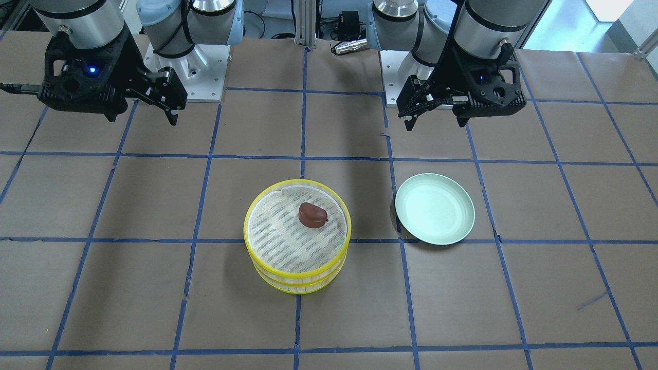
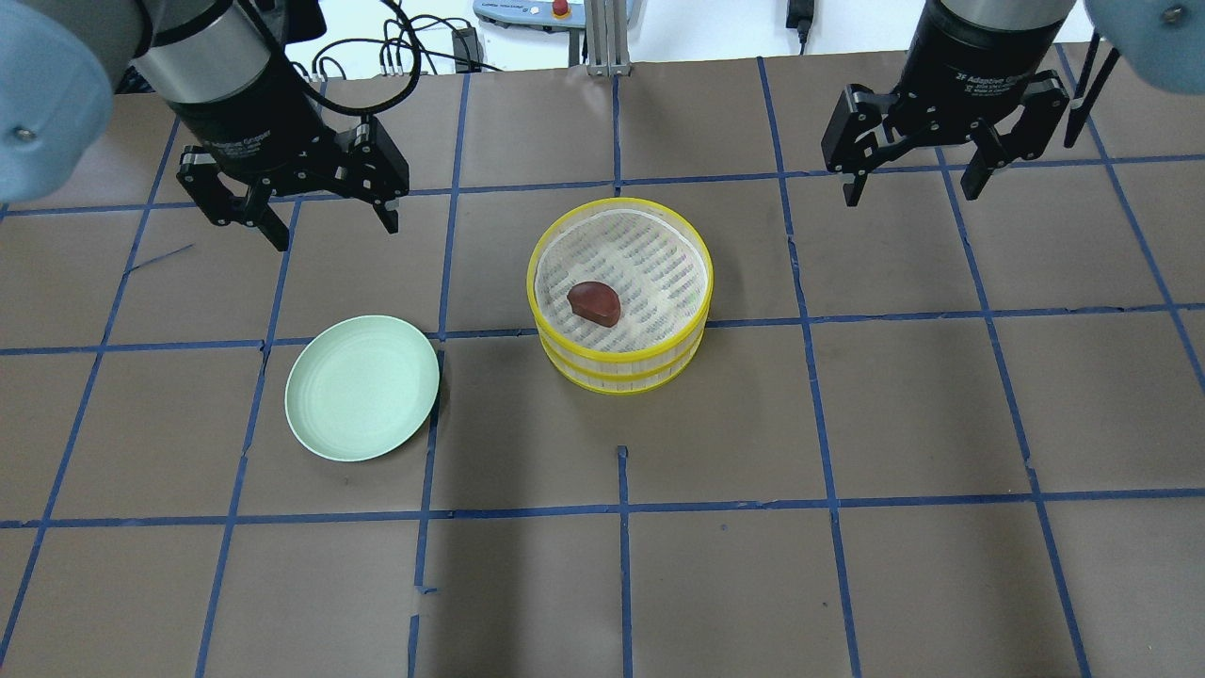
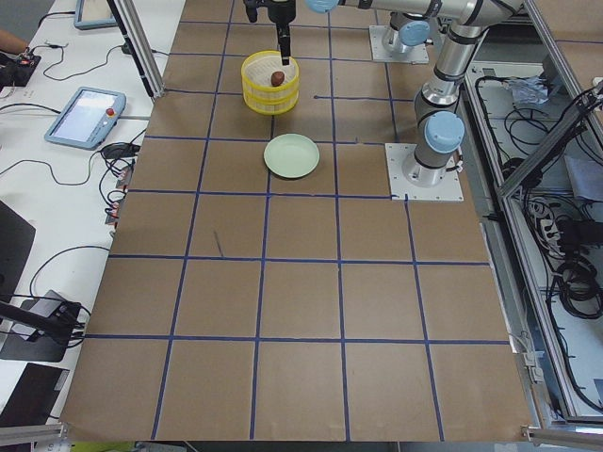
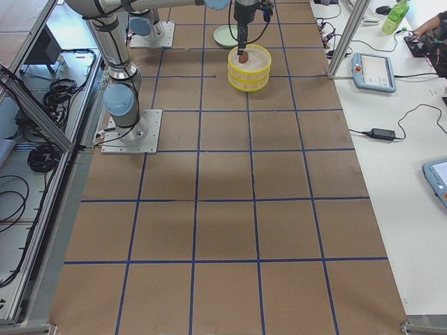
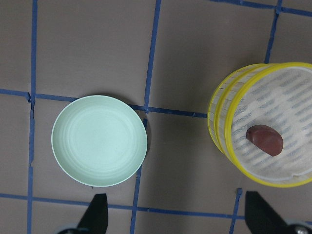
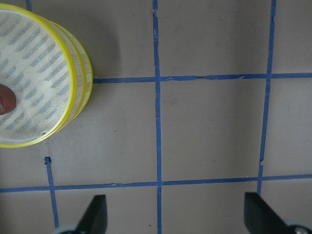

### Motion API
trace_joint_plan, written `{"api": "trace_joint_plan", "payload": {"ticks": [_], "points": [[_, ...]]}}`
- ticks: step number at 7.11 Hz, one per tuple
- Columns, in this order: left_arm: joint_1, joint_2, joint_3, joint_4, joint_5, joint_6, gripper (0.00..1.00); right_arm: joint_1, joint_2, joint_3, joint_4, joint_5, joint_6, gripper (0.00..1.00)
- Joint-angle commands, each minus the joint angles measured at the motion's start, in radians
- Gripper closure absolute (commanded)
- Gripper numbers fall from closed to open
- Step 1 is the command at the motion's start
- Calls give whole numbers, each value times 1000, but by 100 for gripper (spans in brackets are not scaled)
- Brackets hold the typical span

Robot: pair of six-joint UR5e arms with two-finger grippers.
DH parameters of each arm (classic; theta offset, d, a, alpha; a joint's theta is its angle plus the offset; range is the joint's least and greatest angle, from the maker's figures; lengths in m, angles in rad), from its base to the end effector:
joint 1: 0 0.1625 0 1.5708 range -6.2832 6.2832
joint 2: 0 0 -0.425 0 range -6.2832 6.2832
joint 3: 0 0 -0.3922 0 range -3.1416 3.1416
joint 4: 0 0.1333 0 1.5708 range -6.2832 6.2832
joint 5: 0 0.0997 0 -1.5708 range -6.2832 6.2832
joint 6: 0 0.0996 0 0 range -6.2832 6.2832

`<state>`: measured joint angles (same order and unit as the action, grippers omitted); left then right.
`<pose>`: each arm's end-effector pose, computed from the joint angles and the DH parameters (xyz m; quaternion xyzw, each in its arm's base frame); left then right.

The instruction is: Stack buns with steamer

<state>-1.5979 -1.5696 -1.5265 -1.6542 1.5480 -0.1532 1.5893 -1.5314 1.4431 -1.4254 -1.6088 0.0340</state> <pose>-0.1487 -0.4833 0.5021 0.0632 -0.9978 -0.0199 0.0096 0.1388 -0.4988 0.5167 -0.0072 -0.9994 -0.0280 0.0197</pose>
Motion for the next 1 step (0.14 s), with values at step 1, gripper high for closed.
{"api": "trace_joint_plan", "payload": {"ticks": [1], "points": [[4,23,-15,10,1,-3,0,0,2,2,-1,4,-2,0]]}}
